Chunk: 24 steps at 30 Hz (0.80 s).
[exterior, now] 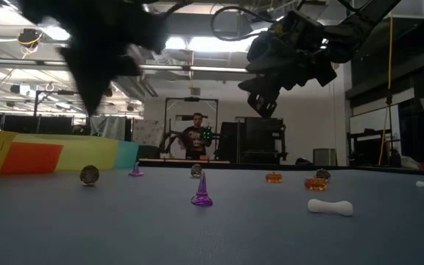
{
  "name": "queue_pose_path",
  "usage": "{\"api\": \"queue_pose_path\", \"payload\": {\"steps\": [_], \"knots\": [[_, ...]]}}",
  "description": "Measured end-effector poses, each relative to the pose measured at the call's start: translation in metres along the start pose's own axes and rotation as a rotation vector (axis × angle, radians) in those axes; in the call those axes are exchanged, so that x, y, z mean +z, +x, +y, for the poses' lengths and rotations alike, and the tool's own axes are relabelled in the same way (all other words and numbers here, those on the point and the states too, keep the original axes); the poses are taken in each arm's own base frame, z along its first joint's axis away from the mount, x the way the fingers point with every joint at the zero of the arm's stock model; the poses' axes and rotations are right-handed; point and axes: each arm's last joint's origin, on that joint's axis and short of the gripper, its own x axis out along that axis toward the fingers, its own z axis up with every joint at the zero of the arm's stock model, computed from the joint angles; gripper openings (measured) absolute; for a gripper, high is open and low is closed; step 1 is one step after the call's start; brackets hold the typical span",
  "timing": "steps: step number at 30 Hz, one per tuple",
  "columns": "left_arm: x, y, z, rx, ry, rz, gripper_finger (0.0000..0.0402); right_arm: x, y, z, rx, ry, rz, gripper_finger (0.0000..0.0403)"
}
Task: Sort Halloween decoration
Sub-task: Put the top right white bone toy into the yellow bin
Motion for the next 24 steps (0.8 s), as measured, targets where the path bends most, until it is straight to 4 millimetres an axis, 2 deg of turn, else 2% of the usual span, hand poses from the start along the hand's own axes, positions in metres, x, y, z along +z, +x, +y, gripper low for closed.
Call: {"api": "queue_pose_path", "payload": {"steps": [7,12,24], "knots": [[-0.030,-0.004,-0.014,0.038,-0.151,0.249,0.0008,0.000,0.000,0.000,-0.004,-0.013,-0.001,0.0138],[-0.052,-0.011,-0.023,0.152,-0.227,0.404,0.0008,0.000,0.000,0.000,-0.004,-0.014,0.000,0.0138],[-0.079,-0.004,-0.052,0.237,-0.177,0.418,0.0018,0.000,0.000,0.000,-0.005,-0.011,0.002,0.0138]]}}
